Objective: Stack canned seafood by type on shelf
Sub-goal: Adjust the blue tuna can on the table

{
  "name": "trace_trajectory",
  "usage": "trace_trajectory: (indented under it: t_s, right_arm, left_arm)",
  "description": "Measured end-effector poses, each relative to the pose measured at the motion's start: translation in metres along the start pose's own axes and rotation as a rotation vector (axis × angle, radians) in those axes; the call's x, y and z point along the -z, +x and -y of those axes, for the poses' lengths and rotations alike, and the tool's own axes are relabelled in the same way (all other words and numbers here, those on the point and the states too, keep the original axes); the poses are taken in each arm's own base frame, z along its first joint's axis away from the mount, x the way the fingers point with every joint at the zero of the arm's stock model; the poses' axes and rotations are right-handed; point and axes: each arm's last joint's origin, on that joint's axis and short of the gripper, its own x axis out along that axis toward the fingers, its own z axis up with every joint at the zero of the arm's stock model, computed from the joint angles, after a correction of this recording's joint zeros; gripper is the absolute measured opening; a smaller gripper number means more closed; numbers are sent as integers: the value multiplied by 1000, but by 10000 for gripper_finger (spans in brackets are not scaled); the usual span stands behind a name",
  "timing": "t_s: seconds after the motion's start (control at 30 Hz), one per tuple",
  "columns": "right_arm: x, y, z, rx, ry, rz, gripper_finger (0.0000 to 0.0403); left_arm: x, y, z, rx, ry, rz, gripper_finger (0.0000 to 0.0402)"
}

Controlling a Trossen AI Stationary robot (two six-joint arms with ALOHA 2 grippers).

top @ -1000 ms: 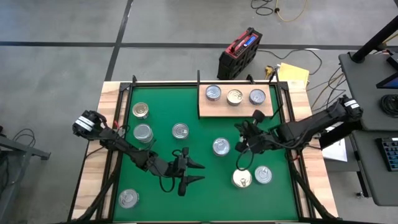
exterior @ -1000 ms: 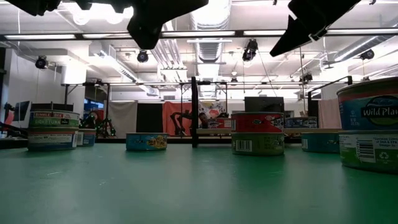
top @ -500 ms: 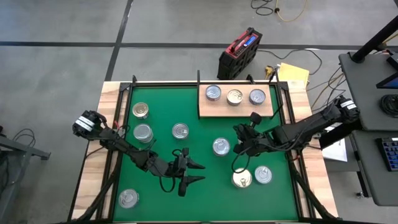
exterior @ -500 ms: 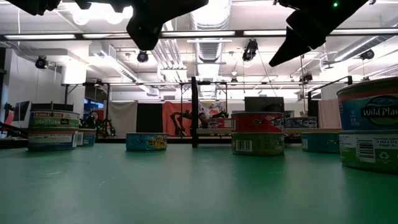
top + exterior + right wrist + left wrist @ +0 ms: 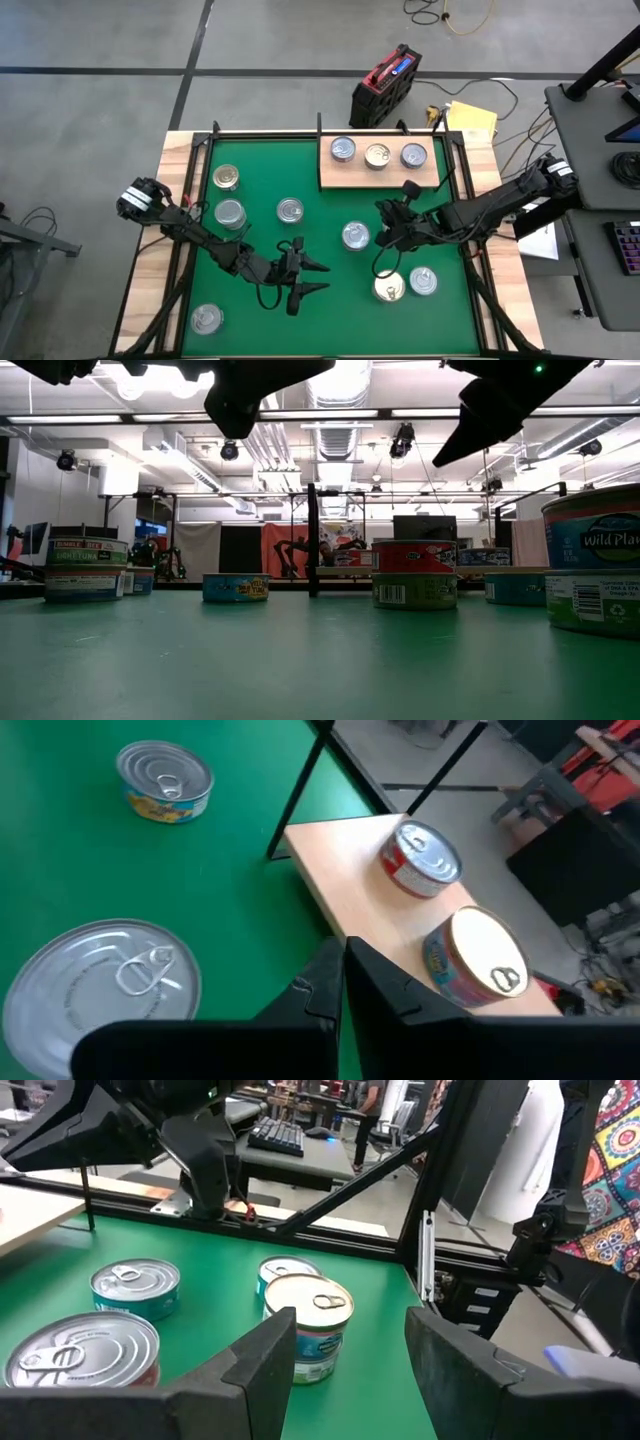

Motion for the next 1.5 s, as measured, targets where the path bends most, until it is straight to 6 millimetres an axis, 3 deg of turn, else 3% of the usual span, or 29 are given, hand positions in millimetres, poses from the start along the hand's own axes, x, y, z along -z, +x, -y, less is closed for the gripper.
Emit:
trace_trajectory:
  t_s: [0.37, 0.47, 0.53, 0.63, 0.7, 0.83, 0.97, 1.1, 1.5]
  right_arm:
    - [0, 0, 0, 7, 0, 3, 9]
    - [1, 0, 0, 7, -2, 0, 9]
    - [1, 0, 0, 7, -3, 0, 9]
    - [3, 1, 0, 0, -6, -7, 9]
    - [4, 1, 0, 1, 0, -8, 9]
    - [5, 2, 0, 1, 14, -11, 9]
    - [5, 2, 0, 2, 14, -10, 9]
    - [4, 2, -1, -1, 19, -3, 9]
    - [4, 2, -1, -3, 12, 3, 9]
  left_arm:
    - [-8, 3, 4, -61, -46, -8, 173]
    - [-11, 0, 8, -103, -139, -179, 173]
    - [-14, -8, 9, -147, -242, -422, 173]
    - [-21, -28, 13, -347, -364, -768, 173]
    - [-30, -42, 18, -466, -312, -925, 173]
    - [-55, -61, 30, -600, -251, -1041, 173]
    - [-68, -68, 40, -587, -221, -1041, 173]
    - [-67, -71, 45, -568, -253, -1075, 173]
    - [-30, -95, 56, -626, -456, -1364, 173]
